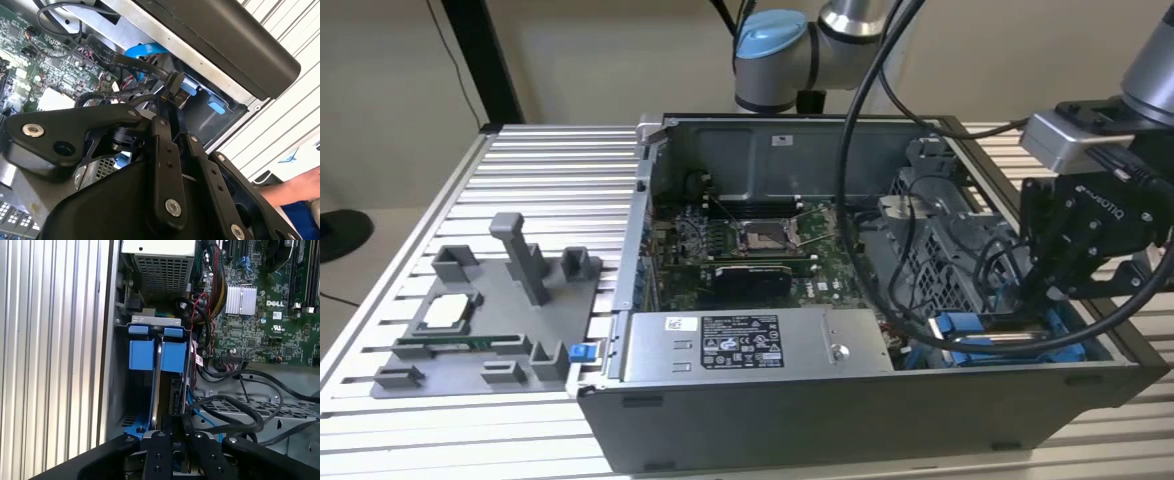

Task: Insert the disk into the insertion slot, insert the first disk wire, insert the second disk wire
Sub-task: 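Insert the first disk wire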

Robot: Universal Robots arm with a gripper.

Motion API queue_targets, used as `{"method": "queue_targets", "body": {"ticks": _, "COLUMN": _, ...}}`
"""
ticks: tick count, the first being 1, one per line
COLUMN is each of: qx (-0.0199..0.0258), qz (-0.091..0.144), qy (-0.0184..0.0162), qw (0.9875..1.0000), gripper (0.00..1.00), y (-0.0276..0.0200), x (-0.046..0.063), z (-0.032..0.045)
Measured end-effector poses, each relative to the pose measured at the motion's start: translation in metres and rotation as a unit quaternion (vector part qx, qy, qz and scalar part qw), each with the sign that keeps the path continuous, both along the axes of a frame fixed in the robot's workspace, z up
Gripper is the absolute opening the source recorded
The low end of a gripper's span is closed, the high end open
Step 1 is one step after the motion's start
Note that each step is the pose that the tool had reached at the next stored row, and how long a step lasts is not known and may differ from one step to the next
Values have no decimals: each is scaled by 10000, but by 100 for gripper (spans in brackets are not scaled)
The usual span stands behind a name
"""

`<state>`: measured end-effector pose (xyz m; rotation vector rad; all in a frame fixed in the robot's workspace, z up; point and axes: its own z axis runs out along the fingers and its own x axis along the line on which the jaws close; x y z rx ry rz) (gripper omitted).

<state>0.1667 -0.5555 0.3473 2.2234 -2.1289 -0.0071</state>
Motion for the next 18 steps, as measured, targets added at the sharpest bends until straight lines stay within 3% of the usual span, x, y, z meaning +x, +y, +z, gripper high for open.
{"method": "queue_targets", "body": {"ticks": 18, "qx": 4, "qz": -12, "qy": 0, "qw": 10000, "gripper": 0, "y": 0, "x": 0, "z": -101}}
